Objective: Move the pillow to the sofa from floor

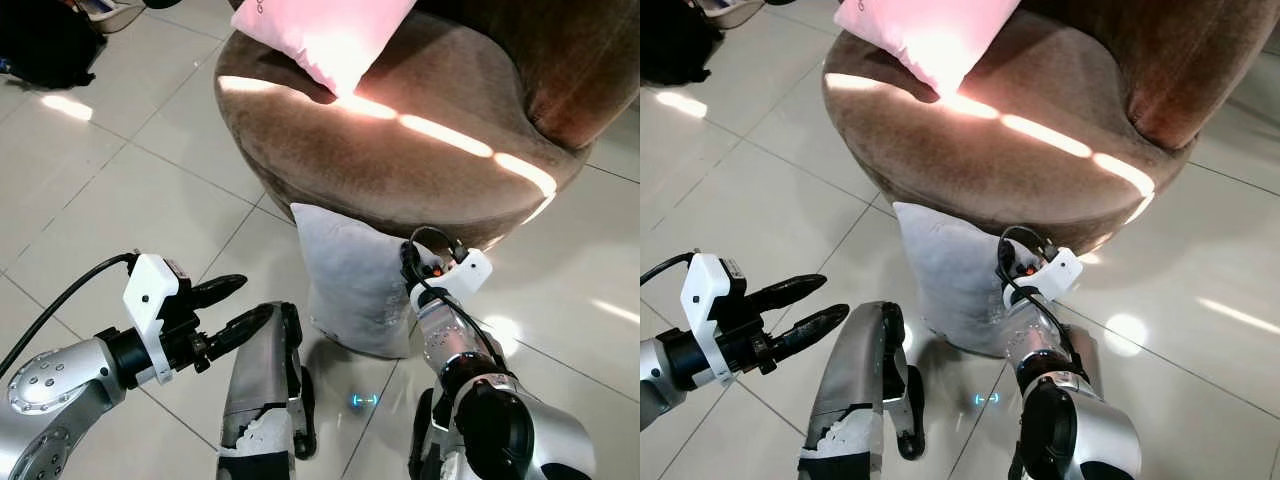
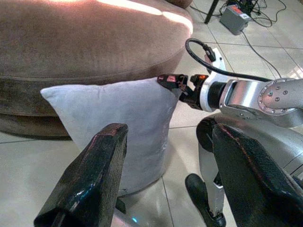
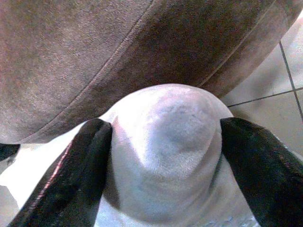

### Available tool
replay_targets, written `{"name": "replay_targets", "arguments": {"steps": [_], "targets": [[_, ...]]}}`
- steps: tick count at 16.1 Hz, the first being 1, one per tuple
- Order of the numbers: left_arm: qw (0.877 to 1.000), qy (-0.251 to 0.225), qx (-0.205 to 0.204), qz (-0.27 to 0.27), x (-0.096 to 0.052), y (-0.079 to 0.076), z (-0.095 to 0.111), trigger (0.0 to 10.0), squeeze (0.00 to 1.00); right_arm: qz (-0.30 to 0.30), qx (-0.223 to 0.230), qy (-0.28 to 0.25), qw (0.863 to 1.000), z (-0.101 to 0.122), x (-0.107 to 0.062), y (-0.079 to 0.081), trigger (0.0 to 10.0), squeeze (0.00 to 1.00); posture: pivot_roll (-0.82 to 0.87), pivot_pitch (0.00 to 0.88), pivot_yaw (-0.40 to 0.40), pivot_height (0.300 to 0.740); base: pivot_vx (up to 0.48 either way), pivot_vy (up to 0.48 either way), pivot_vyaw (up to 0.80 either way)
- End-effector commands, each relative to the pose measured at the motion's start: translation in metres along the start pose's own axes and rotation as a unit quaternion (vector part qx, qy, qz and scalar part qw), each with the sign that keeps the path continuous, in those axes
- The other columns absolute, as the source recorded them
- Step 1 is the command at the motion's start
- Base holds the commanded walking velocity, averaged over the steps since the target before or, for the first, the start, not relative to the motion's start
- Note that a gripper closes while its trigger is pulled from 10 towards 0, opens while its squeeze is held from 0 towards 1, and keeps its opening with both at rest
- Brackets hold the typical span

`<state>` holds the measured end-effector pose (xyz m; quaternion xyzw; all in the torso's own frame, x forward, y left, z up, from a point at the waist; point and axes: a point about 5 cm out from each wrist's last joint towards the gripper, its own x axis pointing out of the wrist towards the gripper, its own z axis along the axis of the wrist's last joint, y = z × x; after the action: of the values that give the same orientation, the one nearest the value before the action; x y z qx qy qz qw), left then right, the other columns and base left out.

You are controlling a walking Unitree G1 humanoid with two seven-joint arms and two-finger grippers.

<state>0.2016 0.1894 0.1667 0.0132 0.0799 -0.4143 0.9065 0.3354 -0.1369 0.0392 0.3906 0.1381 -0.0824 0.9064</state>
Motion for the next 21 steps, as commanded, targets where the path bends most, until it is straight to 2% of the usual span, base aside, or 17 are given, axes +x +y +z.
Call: {"name": "replay_targets", "arguments": {"steps": [1,18,21], "targets": [[1.000,0.008,0.000,0.001,-0.0047,-0.0016,-0.0004,10.0,0.00,-0.017,0.008,0.029,0.999,-0.0161,-0.0066,-0.0110,0.2,0.00,0.36,0.321,0.147,0.533,0.000,0.000,0.00],[1.000,0.013,-0.004,0.001,-0.0041,-0.0028,-0.0043,10.0,0.00,0.006,0.014,0.042,0.999,-0.0242,-0.0103,-0.0125,0.0,0.00,0.36,0.301,0.137,0.533,0.000,0.000,0.00],[1.000,0.006,-0.005,0.010,0.0007,-0.0006,-0.0091,10.0,0.00,0.018,0.018,0.040,0.999,-0.0229,-0.0097,-0.0109,0.0,0.00,0.32,0.268,0.105,0.533,0.000,0.000,0.00]]}}
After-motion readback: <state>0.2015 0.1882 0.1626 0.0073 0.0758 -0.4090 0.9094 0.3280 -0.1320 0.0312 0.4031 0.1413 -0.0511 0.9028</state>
